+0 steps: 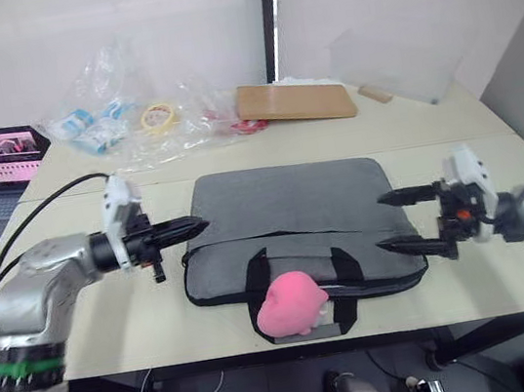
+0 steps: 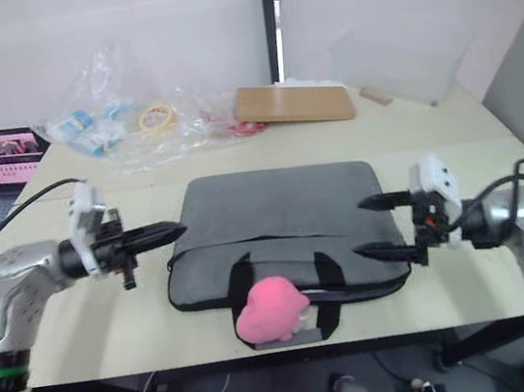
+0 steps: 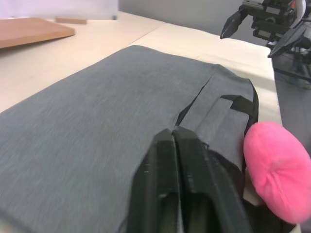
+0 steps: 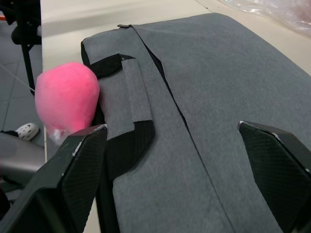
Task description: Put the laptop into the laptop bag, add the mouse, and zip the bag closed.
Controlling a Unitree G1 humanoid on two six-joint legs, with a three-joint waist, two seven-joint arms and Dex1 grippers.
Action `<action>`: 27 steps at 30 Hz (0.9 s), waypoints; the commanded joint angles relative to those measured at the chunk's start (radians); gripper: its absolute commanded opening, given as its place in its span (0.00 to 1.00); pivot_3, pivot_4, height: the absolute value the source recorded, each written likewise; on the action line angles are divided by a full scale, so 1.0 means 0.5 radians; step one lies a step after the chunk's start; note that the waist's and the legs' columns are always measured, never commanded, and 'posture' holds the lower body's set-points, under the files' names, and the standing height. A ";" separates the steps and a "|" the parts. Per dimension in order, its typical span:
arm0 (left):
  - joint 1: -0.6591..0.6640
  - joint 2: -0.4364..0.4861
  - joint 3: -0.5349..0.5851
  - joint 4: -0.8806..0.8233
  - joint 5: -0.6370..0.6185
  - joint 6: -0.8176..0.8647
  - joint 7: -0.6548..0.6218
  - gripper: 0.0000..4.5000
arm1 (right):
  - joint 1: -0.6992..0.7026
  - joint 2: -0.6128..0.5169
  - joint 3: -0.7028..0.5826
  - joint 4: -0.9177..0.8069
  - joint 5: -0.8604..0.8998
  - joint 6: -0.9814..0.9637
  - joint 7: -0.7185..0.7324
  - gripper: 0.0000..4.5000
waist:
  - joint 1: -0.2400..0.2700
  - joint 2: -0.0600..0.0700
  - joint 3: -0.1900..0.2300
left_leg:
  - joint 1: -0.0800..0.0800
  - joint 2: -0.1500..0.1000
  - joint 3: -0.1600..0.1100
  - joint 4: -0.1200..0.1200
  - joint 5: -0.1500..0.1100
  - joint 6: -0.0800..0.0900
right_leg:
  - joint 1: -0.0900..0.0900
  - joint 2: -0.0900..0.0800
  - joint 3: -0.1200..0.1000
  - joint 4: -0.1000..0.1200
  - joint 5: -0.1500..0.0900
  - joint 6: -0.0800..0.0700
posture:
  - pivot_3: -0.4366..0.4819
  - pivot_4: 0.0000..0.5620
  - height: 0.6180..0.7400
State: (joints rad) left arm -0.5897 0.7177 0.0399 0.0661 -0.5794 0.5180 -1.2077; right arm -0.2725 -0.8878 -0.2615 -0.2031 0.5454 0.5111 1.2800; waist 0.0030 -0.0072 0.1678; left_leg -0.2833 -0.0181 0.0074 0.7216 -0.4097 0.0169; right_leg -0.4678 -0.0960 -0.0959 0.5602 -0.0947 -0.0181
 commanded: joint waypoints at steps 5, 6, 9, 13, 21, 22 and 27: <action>-0.442 -0.380 -0.342 0.540 0.316 -0.435 -0.220 0.00 | 0.078 0.045 0.021 -0.479 0.229 0.146 -0.205 1.00 | 0.009 -0.002 0.000 | 0.006 0.000 -0.002 0.013 -0.007 0.013 | 0.016 0.001 0.000 -0.009 0.004 0.006 | 0.48 0.27 1.00; -0.488 -0.435 -0.376 0.626 0.359 -0.493 -0.239 0.00 | 0.075 0.068 0.053 -0.508 0.240 0.161 -0.238 1.00 | 0.013 -0.003 0.000 | 0.006 0.000 -0.003 0.014 -0.008 0.015 | 0.017 0.001 0.000 -0.011 0.004 0.007 | 0.48 0.27 1.00; -0.639 -0.658 -0.442 0.954 0.480 -0.702 -0.238 0.00 | 0.030 0.134 0.211 -0.581 0.248 0.171 -0.284 1.00 | 0.017 -0.003 0.000 | 0.005 -0.002 -0.001 0.017 -0.011 0.019 | 0.019 0.000 0.001 -0.013 0.005 0.007 | 0.48 0.27 1.00; -0.803 -0.913 -0.500 1.378 0.646 -0.941 -0.215 0.00 | -0.065 0.186 0.413 -0.616 0.188 0.120 -0.294 1.00 | 0.020 -0.003 0.000 | 0.002 -0.004 0.001 0.023 -0.015 0.028 | 0.020 -0.001 0.002 -0.016 0.005 0.008 | 0.48 0.27 1.00; -0.749 -0.991 -0.641 1.875 0.981 -1.228 -0.195 0.00 | -0.193 0.263 0.733 -0.630 0.056 0.074 -0.315 1.00 | 0.015 -0.012 -0.008 | 0.004 -0.006 0.003 0.031 -0.022 0.040 | 0.023 -0.002 0.004 -0.019 0.007 0.011 | 0.48 0.27 1.00; -0.741 -0.994 -0.643 1.896 0.996 -1.248 -0.190 0.00 | -0.209 0.285 0.783 -0.611 0.020 0.056 -0.321 1.00 | 0.015 -0.015 -0.010 | 0.005 -0.005 0.003 0.031 -0.022 0.040 | 0.024 -0.002 0.004 -0.019 0.007 0.011 | 0.48 0.27 1.00; -0.747 -1.015 -0.613 1.945 1.019 -1.309 -0.144 0.00 | -0.303 0.343 0.989 -0.470 -0.183 -0.049 -0.299 1.00 | 0.014 -0.018 -0.013 | 0.017 -0.005 -0.009 0.030 -0.022 0.040 | 0.035 -0.001 0.007 -0.019 0.008 0.012 | 0.48 0.27 1.00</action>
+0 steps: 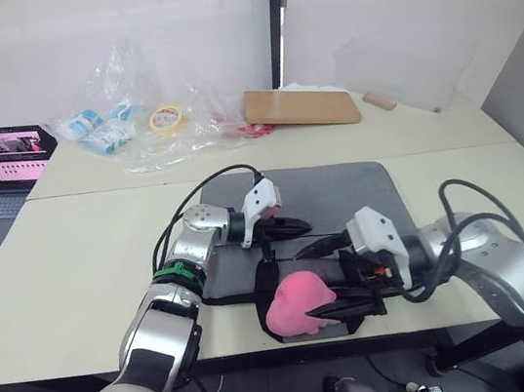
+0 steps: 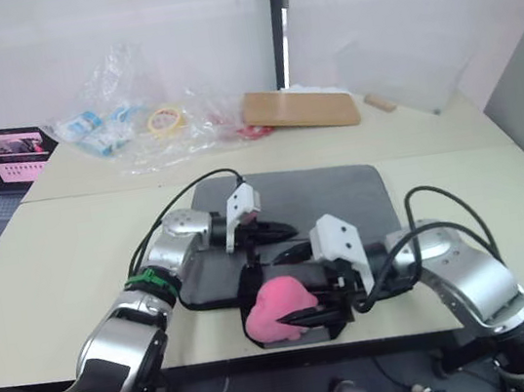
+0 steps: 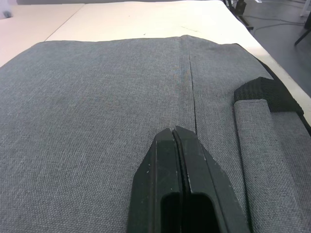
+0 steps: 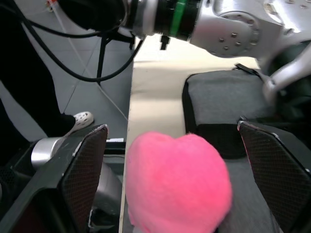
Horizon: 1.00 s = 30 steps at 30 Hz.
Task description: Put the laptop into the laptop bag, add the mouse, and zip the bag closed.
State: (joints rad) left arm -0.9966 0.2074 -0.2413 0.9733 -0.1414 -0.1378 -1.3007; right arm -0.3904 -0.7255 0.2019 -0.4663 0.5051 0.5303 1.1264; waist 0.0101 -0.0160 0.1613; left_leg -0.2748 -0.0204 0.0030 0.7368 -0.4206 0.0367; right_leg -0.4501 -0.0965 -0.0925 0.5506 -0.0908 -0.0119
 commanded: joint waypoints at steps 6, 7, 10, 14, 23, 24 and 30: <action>0.100 0.008 -0.033 0.105 0.141 -0.011 0.035 0.00 | -0.112 0.108 0.279 0.309 -0.380 -0.251 -0.005 1.00 | -0.001 0.000 -0.002 | 0.002 0.000 0.001 0.001 0.000 0.000 | 0.003 0.001 0.000 -0.002 0.001 0.001 | 0.48 0.27 1.00; 0.106 0.009 -0.031 0.094 0.137 -0.005 0.032 0.00 | -0.095 0.104 0.300 0.333 -0.421 -0.290 -0.002 1.00 | -0.002 0.000 -0.003 | 0.002 0.000 0.002 0.000 0.000 0.000 | 0.003 0.001 -0.001 -0.002 0.001 0.001 | 0.48 0.27 1.00; 0.117 0.012 -0.021 0.066 0.128 0.014 0.028 0.00 | -0.057 0.107 0.307 0.347 -0.444 -0.315 0.009 1.00 | -0.003 0.000 -0.003 | 0.002 0.000 0.005 0.000 0.000 -0.001 | 0.003 0.001 -0.002 -0.002 0.001 0.001 | 0.48 0.27 1.00; 0.134 0.020 -0.016 0.036 0.131 0.024 0.020 0.00 | -0.024 0.116 0.265 0.275 -0.333 -0.287 0.089 0.74 | -0.004 0.000 -0.003 | 0.002 0.000 0.006 0.001 0.001 -0.001 | 0.004 0.001 -0.002 -0.002 0.001 0.001 | 0.48 0.27 1.00; 0.169 0.033 -0.049 0.028 0.182 -0.005 0.027 0.00 | 0.129 -0.037 0.064 0.093 -0.134 -0.135 0.115 0.06 | -0.001 0.000 -0.003 | 0.002 0.000 0.001 0.000 0.001 -0.001 | 0.005 0.001 -0.002 -0.005 0.001 0.002 | 0.48 0.27 1.00; 0.174 0.034 -0.055 0.030 0.196 -0.011 0.027 0.00 | 0.146 -0.061 0.027 0.062 -0.095 -0.099 0.109 0.01 | 0.001 0.000 -0.003 | 0.002 0.000 0.001 0.000 0.000 -0.001 | 0.006 0.001 -0.003 -0.005 0.001 0.002 | 0.48 0.27 1.00; 0.243 0.041 -0.106 0.082 0.294 -0.071 0.058 0.00 | 0.348 -0.293 -0.295 -0.113 0.116 0.086 0.091 0.01 | 0.008 0.002 -0.010 | 0.016 0.002 -0.007 -0.005 -0.001 0.002 | 0.022 0.000 -0.004 -0.015 0.001 0.004 | 0.48 0.27 1.00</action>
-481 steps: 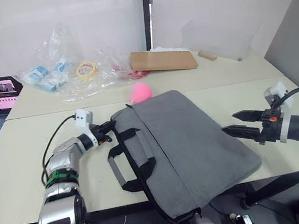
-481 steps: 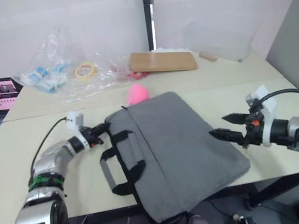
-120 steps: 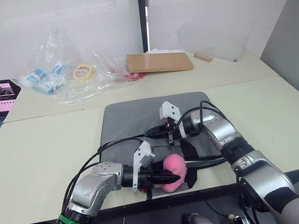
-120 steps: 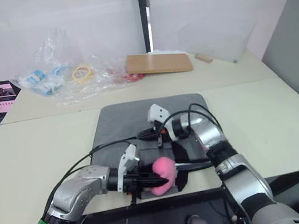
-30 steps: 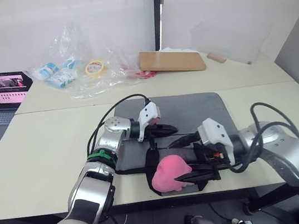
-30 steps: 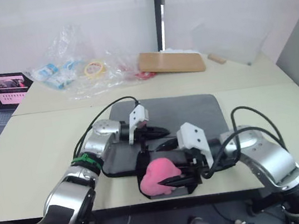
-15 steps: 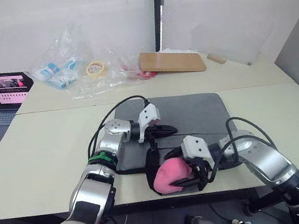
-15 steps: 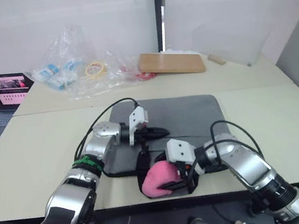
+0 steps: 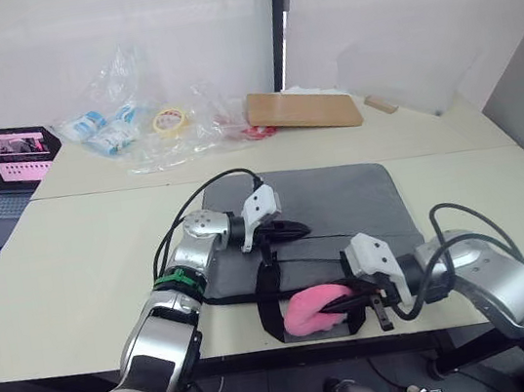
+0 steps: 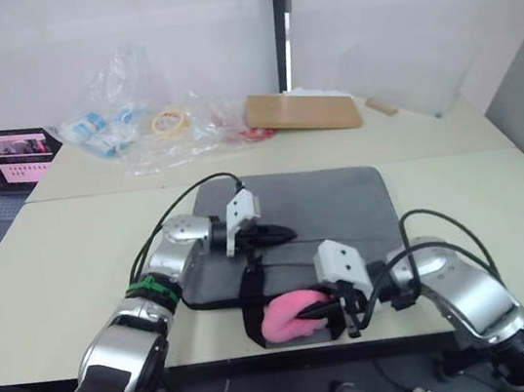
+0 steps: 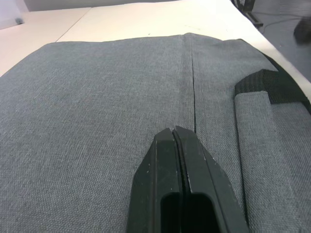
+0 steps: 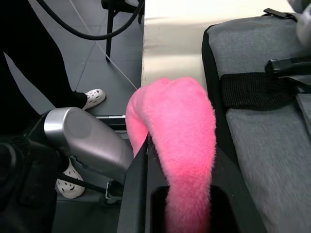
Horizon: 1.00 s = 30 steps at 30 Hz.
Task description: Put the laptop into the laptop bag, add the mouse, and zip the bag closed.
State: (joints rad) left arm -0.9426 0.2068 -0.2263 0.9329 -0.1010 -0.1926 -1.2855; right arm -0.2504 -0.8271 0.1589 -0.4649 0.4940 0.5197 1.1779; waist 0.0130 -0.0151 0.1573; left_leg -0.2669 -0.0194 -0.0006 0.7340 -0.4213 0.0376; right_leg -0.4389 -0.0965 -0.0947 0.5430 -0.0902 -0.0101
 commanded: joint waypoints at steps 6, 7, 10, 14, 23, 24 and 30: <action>0.171 0.052 -0.133 0.156 0.209 0.041 0.030 0.00 | 0.323 -0.230 -0.537 -0.281 0.370 0.321 -0.105 0.01 | 0.004 0.002 -0.012 | 0.001 0.000 -0.001 0.000 -0.001 0.000 | 0.001 -0.001 0.001 -0.001 0.000 0.001 | 0.48 0.27 1.00; 0.176 0.055 -0.132 0.156 0.208 0.041 0.028 0.00 | 0.358 -0.233 -0.590 -0.289 0.394 0.347 -0.134 0.01 | 0.003 0.003 -0.013 | 0.001 0.000 -0.001 0.000 -0.001 0.000 | 0.001 -0.001 0.001 -0.002 0.000 0.002 | 0.48 0.27 1.00; 0.193 0.063 -0.134 0.163 0.214 0.025 0.033 0.00 | 0.445 -0.213 -0.788 -0.265 0.548 0.487 -0.243 0.01 | 0.007 0.005 -0.016 | 0.001 0.001 -0.001 0.000 -0.001 0.000 | 0.001 -0.002 0.001 -0.002 0.000 0.002 | 0.48 0.27 1.00; 0.213 0.064 -0.127 0.131 0.194 0.045 0.012 0.00 | 0.567 -0.208 -1.072 -0.196 0.700 0.588 -0.307 0.01 | 0.014 0.005 -0.023 | 0.001 0.001 -0.002 -0.001 -0.001 0.001 | 0.001 -0.004 0.001 -0.003 0.000 0.004 | 0.48 0.27 1.00; 0.197 0.067 -0.123 0.123 0.194 0.050 0.008 0.00 | 0.985 -0.239 -1.496 0.198 0.533 0.448 -0.197 0.01 | 0.039 0.008 -0.029 | 0.001 -0.001 0.001 -0.002 -0.004 0.007 | 0.002 -0.004 0.004 -0.005 -0.002 0.007 | 0.48 0.27 1.00; 0.195 0.067 -0.124 0.127 0.196 0.049 0.009 0.00 | 1.012 -0.221 -1.539 0.283 0.521 0.422 -0.184 0.01 | 0.039 0.008 -0.029 | 0.001 -0.001 0.001 -0.002 -0.005 0.008 | 0.002 -0.004 0.004 -0.005 -0.002 0.006 | 0.48 0.27 1.00; 0.204 0.077 -0.158 0.138 0.236 0.019 0.009 0.00 | 0.985 -0.162 -1.697 0.679 0.538 0.380 -0.209 0.01 | 0.040 0.009 -0.032 | 0.003 -0.001 0.001 -0.002 -0.008 0.013 | 0.002 -0.004 0.007 -0.006 -0.007 0.006 | 0.48 0.27 1.00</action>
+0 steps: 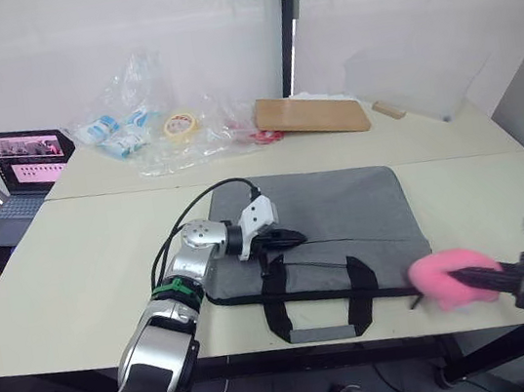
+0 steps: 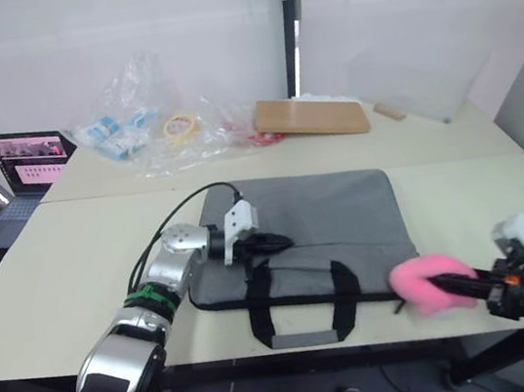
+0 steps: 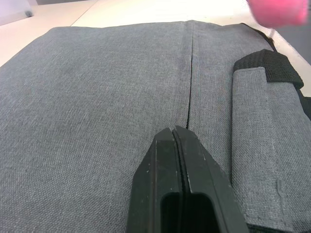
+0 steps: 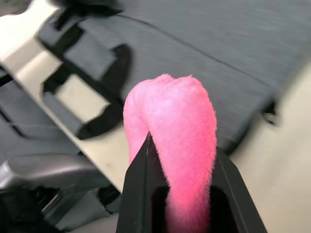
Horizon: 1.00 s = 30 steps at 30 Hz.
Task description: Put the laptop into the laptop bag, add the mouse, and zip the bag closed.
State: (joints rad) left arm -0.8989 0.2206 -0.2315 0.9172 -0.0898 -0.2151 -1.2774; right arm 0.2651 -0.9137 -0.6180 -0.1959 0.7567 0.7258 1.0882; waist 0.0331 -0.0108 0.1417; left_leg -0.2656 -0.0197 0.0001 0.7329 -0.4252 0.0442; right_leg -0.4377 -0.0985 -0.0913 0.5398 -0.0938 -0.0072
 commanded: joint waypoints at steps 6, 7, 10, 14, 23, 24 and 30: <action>0.114 0.047 -0.145 0.174 0.226 0.063 -0.011 0.00 | -0.345 0.116 -0.140 0.308 0.034 -0.006 -0.337 0.01 | -0.013 0.014 -0.010 | 0.001 0.001 0.000 -0.001 -0.005 0.008 | 0.000 -0.001 0.001 -0.001 -0.002 0.000 | 0.48 0.27 1.00; 0.113 0.046 -0.144 0.174 0.224 0.067 -0.014 0.00 | -0.429 0.153 -0.109 0.335 0.000 -0.028 -0.440 0.01 | -0.017 0.017 -0.012 | 0.001 0.001 0.000 -0.001 -0.004 0.008 | 0.000 -0.001 0.001 0.000 -0.001 0.001 | 0.48 0.27 1.00; 0.111 0.045 -0.143 0.174 0.227 0.068 -0.018 0.00 | -0.606 0.255 -0.012 0.374 -0.117 -0.117 -0.655 0.01 | -0.023 0.022 -0.015 | 0.001 -0.001 0.001 -0.001 -0.004 0.007 | 0.000 -0.001 0.002 0.000 -0.001 0.001 | 0.48 0.27 1.00; 0.126 0.044 -0.148 0.151 0.230 0.075 -0.021 0.00 | -0.795 0.368 0.107 0.459 -0.225 -0.153 -0.843 0.01 | -0.030 0.029 -0.020 | 0.001 -0.002 0.001 -0.003 0.000 0.001 | 0.000 -0.001 0.001 0.002 -0.001 0.002 | 0.48 0.27 1.00; 0.154 0.092 -0.129 0.094 0.211 0.099 -0.040 0.00 | -1.045 0.399 0.225 0.602 -0.376 -0.158 -1.049 0.01 | -0.045 0.040 -0.026 | 0.001 -0.003 0.003 -0.003 -0.001 0.002 | 0.000 -0.003 0.004 0.001 -0.002 0.000 | 0.48 0.27 1.00; 0.156 0.098 -0.126 0.090 0.208 0.100 -0.043 0.00 | -1.044 0.391 0.210 0.591 -0.370 -0.147 -1.053 0.01 | -0.045 0.040 -0.026 | 0.001 -0.003 0.003 -0.003 -0.001 0.002 | 0.000 -0.003 0.004 0.001 -0.002 0.001 | 0.48 0.27 1.00; 0.149 0.088 -0.120 0.106 0.206 0.104 -0.026 0.00 | -0.983 0.349 0.129 0.593 -0.386 -0.146 -1.101 0.01 | -0.048 0.040 -0.026 | 0.001 -0.002 0.003 -0.004 -0.001 0.003 | 0.000 -0.001 0.004 0.000 -0.002 0.001 | 0.48 0.27 1.00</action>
State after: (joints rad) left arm -0.8791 0.2463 -0.2387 0.9037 -0.0631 -0.2113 -1.2802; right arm -0.2140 -0.7104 -0.4957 0.1210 0.5704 0.6823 0.5571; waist 0.0092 0.0092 0.1286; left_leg -0.2651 -0.0207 0.0018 0.7309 -0.4285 0.0506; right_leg -0.4379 -0.0991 -0.0892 0.5398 -0.0951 -0.0070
